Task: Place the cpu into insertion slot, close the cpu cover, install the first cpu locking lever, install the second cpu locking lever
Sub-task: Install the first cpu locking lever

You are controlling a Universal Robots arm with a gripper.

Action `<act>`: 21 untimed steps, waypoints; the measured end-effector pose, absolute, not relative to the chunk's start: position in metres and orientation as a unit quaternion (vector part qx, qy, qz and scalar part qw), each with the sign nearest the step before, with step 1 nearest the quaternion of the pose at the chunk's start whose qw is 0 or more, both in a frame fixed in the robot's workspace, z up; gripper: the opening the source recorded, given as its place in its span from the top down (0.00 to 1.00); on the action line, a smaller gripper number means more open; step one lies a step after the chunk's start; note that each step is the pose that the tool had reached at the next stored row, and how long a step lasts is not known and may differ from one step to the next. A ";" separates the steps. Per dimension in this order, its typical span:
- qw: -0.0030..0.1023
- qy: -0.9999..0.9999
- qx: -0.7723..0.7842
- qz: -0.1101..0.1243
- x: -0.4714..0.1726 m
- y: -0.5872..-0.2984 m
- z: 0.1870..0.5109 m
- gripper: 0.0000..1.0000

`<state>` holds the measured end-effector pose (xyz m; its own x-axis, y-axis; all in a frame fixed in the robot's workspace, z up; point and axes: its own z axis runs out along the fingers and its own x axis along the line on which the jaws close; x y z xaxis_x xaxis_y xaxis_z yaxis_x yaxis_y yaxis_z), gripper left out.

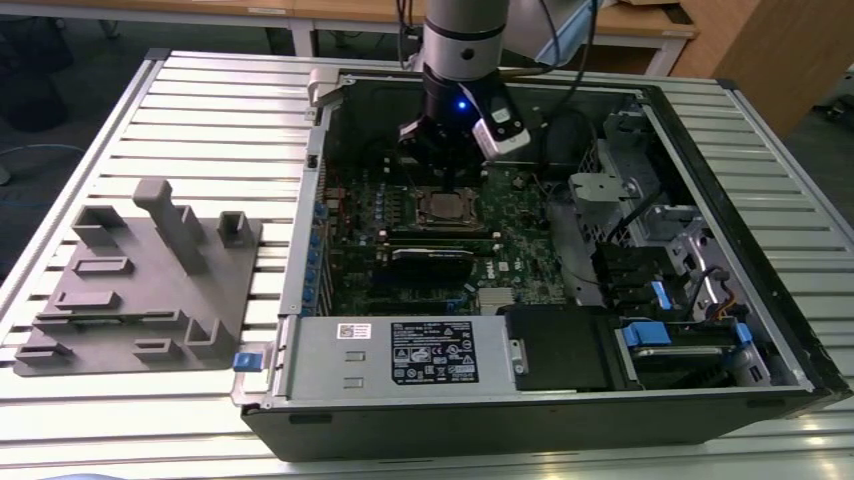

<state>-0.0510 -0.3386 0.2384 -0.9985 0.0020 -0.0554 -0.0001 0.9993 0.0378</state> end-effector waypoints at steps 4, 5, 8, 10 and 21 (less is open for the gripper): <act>0.028 0.999 0.000 0.019 -0.060 -0.339 0.238 0.89; 0.028 0.999 0.000 0.019 -0.065 -0.339 0.238 0.89; 0.028 0.999 0.000 0.019 -0.070 -0.339 0.238 0.89; 0.028 0.999 0.000 0.019 -0.070 -0.339 0.238 0.89; 0.028 0.999 0.000 0.019 -0.070 -0.339 0.249 0.89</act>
